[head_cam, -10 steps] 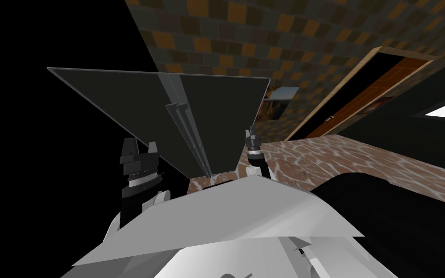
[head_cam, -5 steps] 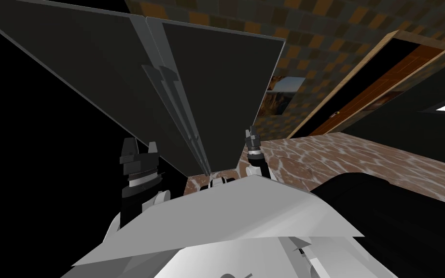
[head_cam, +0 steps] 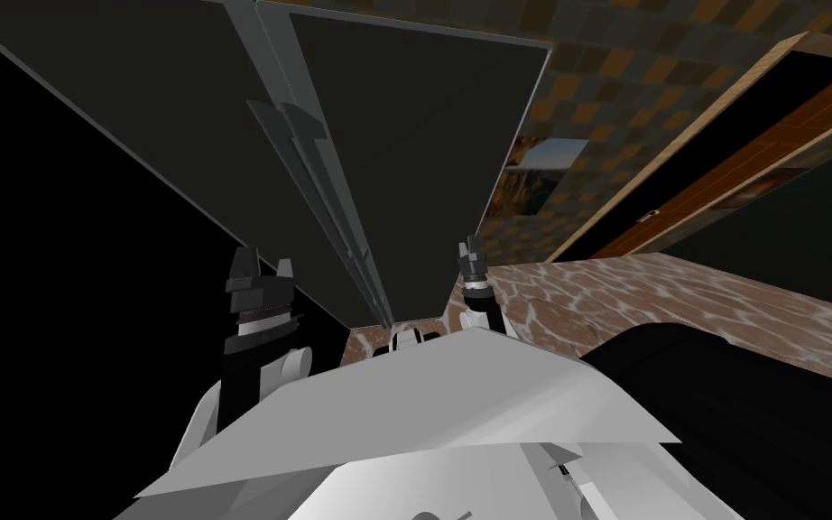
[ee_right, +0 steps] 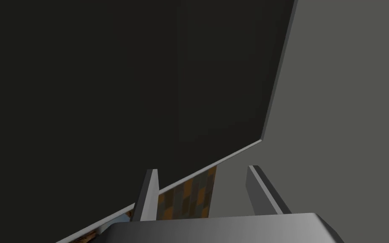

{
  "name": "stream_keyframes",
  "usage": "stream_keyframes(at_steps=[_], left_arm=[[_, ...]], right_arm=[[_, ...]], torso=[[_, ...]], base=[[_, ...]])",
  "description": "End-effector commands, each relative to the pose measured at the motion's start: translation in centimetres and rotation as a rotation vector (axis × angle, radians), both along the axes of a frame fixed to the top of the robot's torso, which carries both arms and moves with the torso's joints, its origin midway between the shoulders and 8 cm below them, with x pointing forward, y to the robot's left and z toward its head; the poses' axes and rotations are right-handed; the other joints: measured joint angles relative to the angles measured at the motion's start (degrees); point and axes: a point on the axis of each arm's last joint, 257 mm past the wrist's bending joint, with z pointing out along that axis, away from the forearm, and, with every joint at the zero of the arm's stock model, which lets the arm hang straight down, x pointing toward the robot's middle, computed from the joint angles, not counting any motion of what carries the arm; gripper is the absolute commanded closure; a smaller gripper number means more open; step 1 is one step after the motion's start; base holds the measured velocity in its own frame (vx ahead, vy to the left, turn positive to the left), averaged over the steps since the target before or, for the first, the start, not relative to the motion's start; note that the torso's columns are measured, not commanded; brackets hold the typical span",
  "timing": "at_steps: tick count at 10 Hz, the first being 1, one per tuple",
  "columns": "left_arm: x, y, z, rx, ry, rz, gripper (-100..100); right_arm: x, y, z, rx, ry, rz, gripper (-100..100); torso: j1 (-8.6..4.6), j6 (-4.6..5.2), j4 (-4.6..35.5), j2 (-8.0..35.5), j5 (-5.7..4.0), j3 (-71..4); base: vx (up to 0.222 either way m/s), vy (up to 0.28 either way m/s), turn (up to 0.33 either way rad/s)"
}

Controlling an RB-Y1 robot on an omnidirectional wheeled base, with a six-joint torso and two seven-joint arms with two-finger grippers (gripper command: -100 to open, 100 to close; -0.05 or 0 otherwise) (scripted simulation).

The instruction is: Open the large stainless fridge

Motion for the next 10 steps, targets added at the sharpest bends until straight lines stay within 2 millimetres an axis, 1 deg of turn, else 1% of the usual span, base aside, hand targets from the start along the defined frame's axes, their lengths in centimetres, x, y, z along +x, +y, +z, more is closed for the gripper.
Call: stream_keyframes(at_steps=[1, 2, 3, 4, 5, 6, 7, 8, 9, 10], left_arm=[[1.1, 0.7, 0.5, 0.001, 0.019, 0.014, -100], [1.8, 1.3, 1.5, 0.004, 0.011, 0.024, -100], [2.1, 1.5, 1.2, -0.001, 0.028, 0.029, -100], [2.6, 2.1, 2.4, 0.000, 0.014, 0.040, -100], [3.0, 2.3, 1.9, -0.007, 0.037, 0.047, -100], [3.5, 3.1, 3.1, -0.009, 0.025, 0.062, -100], [4.0, 3.3, 2.8, -0.017, 0.045, 0.068, -100], [4.4, 4.2, 4.2, -0.021, 0.028, 0.083, -100], [4.9, 4.4, 3.9, -0.031, 0.051, 0.090, -100], [5.2, 5.5, 5.0, -0.040, 0.042, 0.109, -100]], right_arm=[[0.0, 0.0, 0.0, 0.000, 0.000, 0.000, 0], [0.0, 0.0, 0.0, 0.000, 0.000, 0.000, 0], [0.0, 0.0, 0.0, 0.000, 0.000, 0.000, 0], [0.0, 0.0, 0.0, 0.000, 0.000, 0.000, 0], [0.0, 0.0, 0.0, 0.000, 0.000, 0.000, 0], [0.0, 0.0, 0.0, 0.000, 0.000, 0.000, 0], [0.0, 0.0, 0.0, 0.000, 0.000, 0.000, 0], [0.0, 0.0, 0.0, 0.000, 0.000, 0.000, 0], [0.0, 0.0, 0.0, 0.000, 0.000, 0.000, 0], [0.0, 0.0, 0.0, 0.000, 0.000, 0.000, 0]], torso=[[0.00, -0.02, 0.01, 0.00, 0.01, 0.00], [0.05, 0.00, 0.01, 0.02, 0.02, 0.01], [0.01, -0.02, 0.01, -0.01, 0.01, 0.00], [0.00, 0.00, 0.00, 0.00, 0.01, 0.00], [-0.03, -0.02, 0.01, 0.00, -0.01, 0.00], [0.00, 0.01, 0.00, -0.02, 0.00, -0.01], [-0.10, -0.02, -0.01, -0.06, -0.02, -0.03], [-0.03, 0.00, -0.01, -0.03, -0.01, -0.02], [0.00, -0.03, 0.01, -0.01, 0.00, -0.01], [0.06, 0.01, 0.01, 0.02, 0.02, 0.01]], base=[[0.013, -0.055, 0.056], [0.015, -0.063, 0.133], [0.011, -0.060, 0.071], [0.010, -0.070, 0.126], [0.013, -0.063, 0.069], [0.024, -0.096, 0.142], [0.020, -0.087, 0.079], [0.017, -0.088, 0.196], [0.010, -0.073, 0.079], [0.013, -0.088, 0.135]])
